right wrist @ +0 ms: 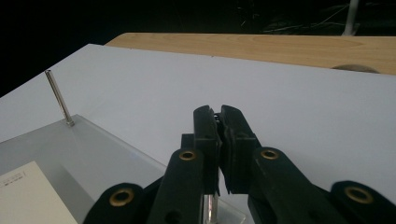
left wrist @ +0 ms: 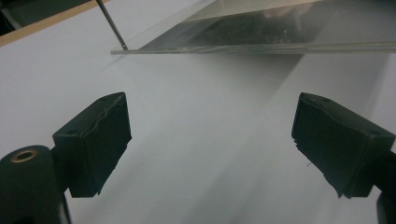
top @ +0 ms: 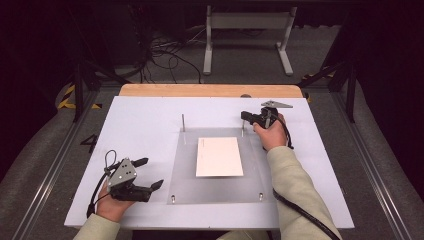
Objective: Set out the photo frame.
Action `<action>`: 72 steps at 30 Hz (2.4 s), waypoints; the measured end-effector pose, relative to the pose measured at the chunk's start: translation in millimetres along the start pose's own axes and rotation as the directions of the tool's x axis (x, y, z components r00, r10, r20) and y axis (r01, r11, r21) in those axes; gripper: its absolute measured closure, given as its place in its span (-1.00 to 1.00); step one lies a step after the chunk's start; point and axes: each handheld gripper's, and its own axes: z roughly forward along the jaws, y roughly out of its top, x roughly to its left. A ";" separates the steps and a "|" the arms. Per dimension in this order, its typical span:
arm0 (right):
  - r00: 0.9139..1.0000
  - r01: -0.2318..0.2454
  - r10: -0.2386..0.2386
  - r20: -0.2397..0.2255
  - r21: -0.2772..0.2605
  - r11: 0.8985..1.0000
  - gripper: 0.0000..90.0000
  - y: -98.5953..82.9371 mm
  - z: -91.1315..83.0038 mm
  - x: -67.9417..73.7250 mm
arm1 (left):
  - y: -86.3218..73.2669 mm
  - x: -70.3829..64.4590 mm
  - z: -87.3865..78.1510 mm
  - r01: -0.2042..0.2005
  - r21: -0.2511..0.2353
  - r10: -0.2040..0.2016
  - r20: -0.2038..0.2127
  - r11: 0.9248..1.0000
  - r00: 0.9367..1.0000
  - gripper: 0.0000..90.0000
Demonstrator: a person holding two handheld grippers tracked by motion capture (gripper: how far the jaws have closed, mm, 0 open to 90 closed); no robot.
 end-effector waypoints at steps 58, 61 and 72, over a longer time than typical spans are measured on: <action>0.999 0.023 -0.025 0.036 0.039 0.999 0.43 8.6 -15.2 -2.2 | 40.1 -34.5 33.8 -0.176 -0.173 0.183 0.028 0.969 0.983 0.16; 0.998 0.045 -0.046 0.047 0.029 0.999 0.35 9.3 -23.5 -2.0 | 41.3 -33.8 33.6 -0.179 -0.169 0.187 0.032 0.969 0.982 0.16; 0.992 0.127 -0.126 0.026 -0.052 0.991 0.10 6.6 -82.1 12.9 | 46.0 -31.3 32.6 -0.172 -0.162 0.180 0.038 0.972 0.983 0.16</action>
